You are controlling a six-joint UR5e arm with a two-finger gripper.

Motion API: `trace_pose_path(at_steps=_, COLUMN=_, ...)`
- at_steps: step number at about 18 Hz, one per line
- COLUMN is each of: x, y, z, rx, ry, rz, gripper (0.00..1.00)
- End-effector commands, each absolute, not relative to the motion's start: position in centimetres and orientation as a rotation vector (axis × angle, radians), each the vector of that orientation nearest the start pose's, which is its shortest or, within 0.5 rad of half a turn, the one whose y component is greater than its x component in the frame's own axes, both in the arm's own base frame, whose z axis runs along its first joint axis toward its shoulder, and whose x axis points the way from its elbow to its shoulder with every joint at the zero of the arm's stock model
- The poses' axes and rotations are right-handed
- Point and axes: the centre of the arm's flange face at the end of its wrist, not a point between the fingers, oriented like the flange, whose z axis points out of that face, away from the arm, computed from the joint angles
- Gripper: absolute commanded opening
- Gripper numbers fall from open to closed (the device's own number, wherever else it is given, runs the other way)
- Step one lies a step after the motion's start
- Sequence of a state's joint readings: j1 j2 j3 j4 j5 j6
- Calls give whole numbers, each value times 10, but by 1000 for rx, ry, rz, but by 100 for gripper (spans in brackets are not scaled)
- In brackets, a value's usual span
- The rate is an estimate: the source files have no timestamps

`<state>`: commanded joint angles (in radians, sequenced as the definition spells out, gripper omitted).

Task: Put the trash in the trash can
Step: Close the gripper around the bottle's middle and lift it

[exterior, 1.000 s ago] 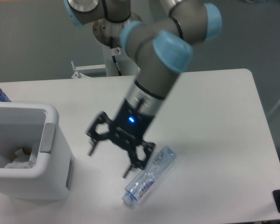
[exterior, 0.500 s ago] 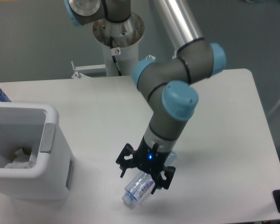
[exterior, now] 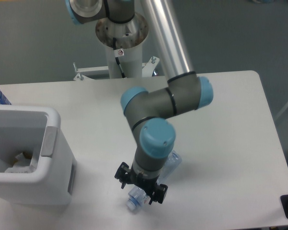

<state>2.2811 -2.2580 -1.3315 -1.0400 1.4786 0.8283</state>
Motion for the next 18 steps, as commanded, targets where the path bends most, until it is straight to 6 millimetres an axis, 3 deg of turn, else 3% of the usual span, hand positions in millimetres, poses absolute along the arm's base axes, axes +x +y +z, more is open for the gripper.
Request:
trace_pose_path(at_steps=8, x=-360, y=660, z=199, rx=-3105, ry=219, rz=79, gripper=100)
trace_pose_path(at_steps=11, x=-359, y=661, z=195, rx=-3107, ry=221, rz=76, gripper=100)
trace_pose_path(at_steps=13, x=-360, y=662, z=193, rx=-3109, ry=221, rz=76, gripper=83)
trace_pose_path(at_steps=14, x=-359, y=661, z=193, rx=-3109, ry=221, rz=73, gripper=79)
trace_pose_path(at_steps=16, x=-360, y=662, z=195, rx=-3107, ry=221, rz=76, gripper=60)
trace_pose_path(at_steps=18, x=-360, y=662, z=199, rx=-3102, ry=223, rz=79, gripper=51)
